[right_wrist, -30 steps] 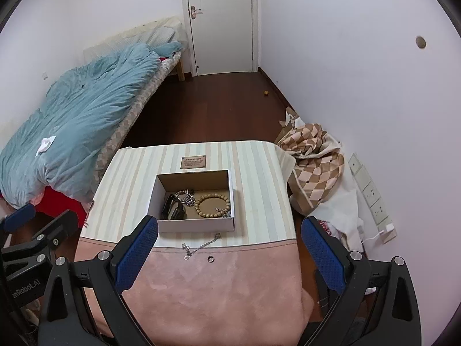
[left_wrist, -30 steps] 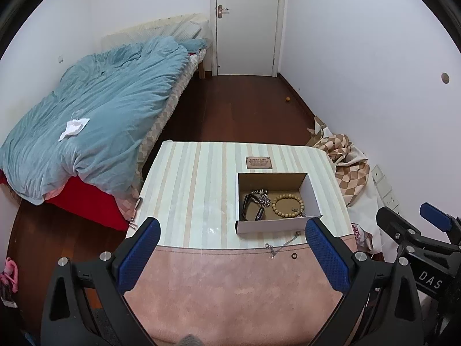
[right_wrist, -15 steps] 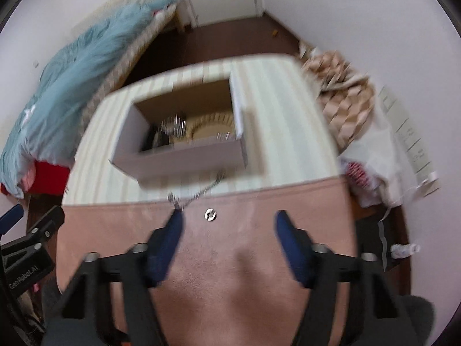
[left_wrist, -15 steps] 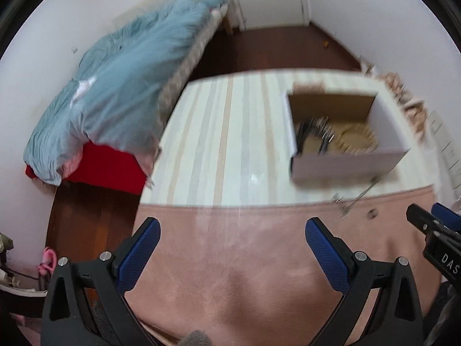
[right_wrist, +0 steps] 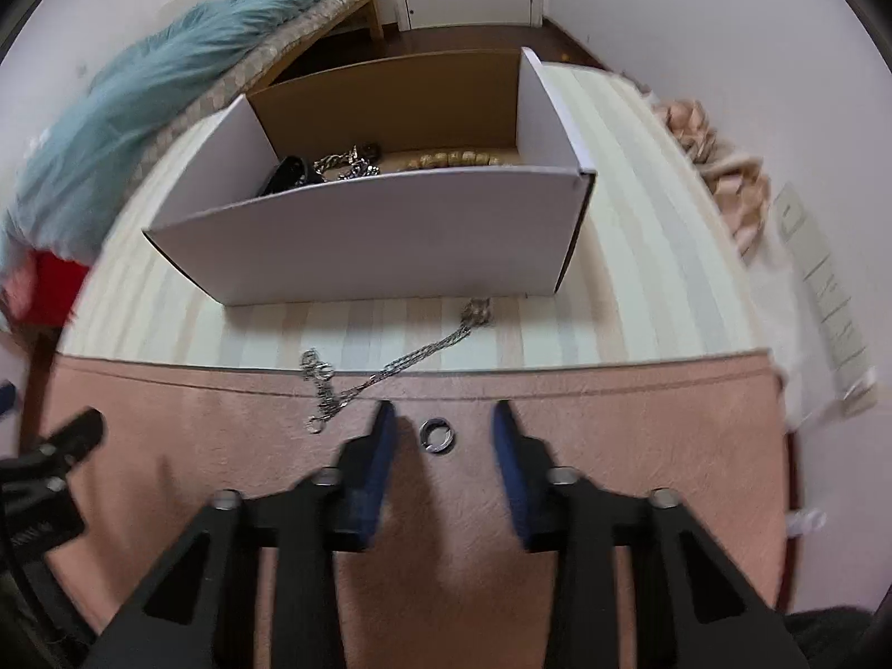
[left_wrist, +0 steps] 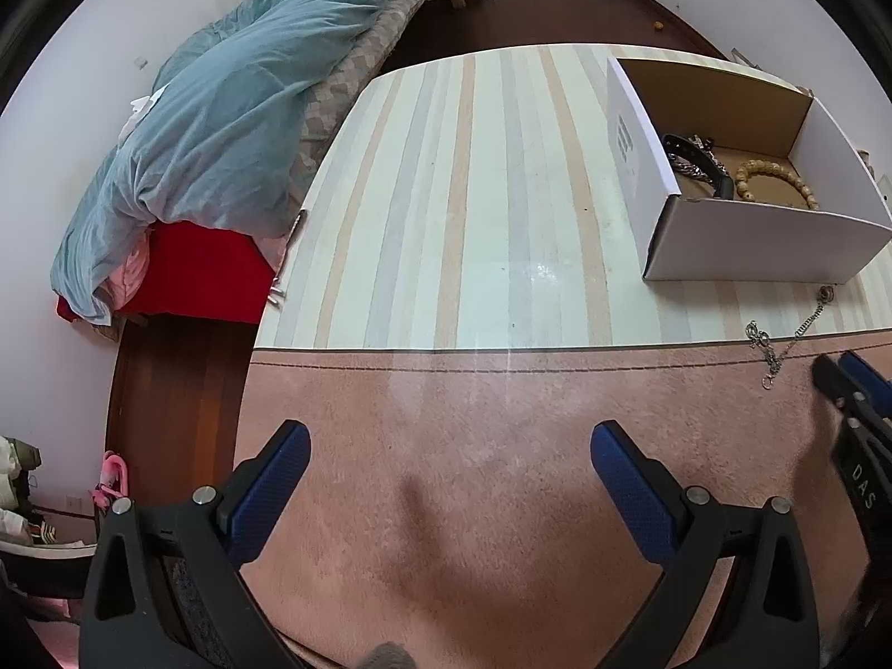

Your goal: Organize jewelry

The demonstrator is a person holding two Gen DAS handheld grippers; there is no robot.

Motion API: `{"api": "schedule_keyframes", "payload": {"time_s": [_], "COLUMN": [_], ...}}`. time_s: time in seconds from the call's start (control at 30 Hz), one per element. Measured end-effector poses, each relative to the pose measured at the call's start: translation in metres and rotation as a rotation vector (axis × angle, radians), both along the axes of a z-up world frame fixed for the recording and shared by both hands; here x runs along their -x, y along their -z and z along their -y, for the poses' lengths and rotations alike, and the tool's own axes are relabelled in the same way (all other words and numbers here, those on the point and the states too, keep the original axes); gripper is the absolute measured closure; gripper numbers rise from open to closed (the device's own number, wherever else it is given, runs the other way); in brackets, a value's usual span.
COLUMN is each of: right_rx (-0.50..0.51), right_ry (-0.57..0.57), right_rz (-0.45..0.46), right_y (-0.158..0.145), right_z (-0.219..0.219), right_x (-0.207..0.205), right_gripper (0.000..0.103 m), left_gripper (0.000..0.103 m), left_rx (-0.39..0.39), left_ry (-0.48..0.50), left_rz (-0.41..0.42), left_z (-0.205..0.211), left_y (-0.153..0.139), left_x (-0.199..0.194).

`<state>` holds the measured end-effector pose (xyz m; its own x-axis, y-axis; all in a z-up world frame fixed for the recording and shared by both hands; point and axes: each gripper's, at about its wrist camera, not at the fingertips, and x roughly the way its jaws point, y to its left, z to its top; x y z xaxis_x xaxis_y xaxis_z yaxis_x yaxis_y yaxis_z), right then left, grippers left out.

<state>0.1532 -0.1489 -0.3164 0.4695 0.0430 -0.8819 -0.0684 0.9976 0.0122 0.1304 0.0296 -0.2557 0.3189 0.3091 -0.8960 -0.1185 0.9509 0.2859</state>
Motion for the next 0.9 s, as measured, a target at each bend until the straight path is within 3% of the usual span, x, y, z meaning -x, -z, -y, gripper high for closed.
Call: {"api": "schedule_keyframes", "payload": {"time_s": [0.1,0.2,0.3,0.47,0.57,0.73,0.8,0.9], "right_rx": [-0.013,-0.101,-0.174,-0.193,-0.197,-0.212,-0.214,-0.212], "right_ry": [0.001,0.066,0.142,0.228,0.271,0.325,0.330,0.329], "right_rz": [-0.002,-0.003,-0.001,0.017,0.021,0.024,0.030,0.040], "right_y": [0.000,-0.007,-0.016,-0.025,-0.027,-0.029,-0.031,-0.035], "right_z": [0.004,0.034,0.065,0.107,0.130,0.159,0.166,0.169], "right_x": [0.001,0.007,0.007,0.004,-0.002,-0.007,-0.008,-0.010], "right_gripper": [0.090,0.090,0.090,0.090,0.090,0.090,0.090,0.090], "left_gripper": [0.000,0.000,0.001,0.003,0.016,0.017,0.025,0.030], "left_rx": [0.002,0.035,0.116,0.247,0.263,0.246,0.235,0.230], "left_ry": [0.014,0.040,0.085,0.198,0.244,0.286,0.295,0.291], "left_rz": [0.006,0.026,0.055,0.077,0.080,0.075,0.068,0.054], "left_z": [0.004,0.017,0.043,0.106,0.139,0.172,0.177,0.180], "left_y": [-0.001,-0.005,-0.011,-0.009,-0.006,0.005,0.010,0.018], "left_x": [-0.003,-0.007,-0.012,-0.029,-0.040,-0.055,-0.063,-0.070]}}
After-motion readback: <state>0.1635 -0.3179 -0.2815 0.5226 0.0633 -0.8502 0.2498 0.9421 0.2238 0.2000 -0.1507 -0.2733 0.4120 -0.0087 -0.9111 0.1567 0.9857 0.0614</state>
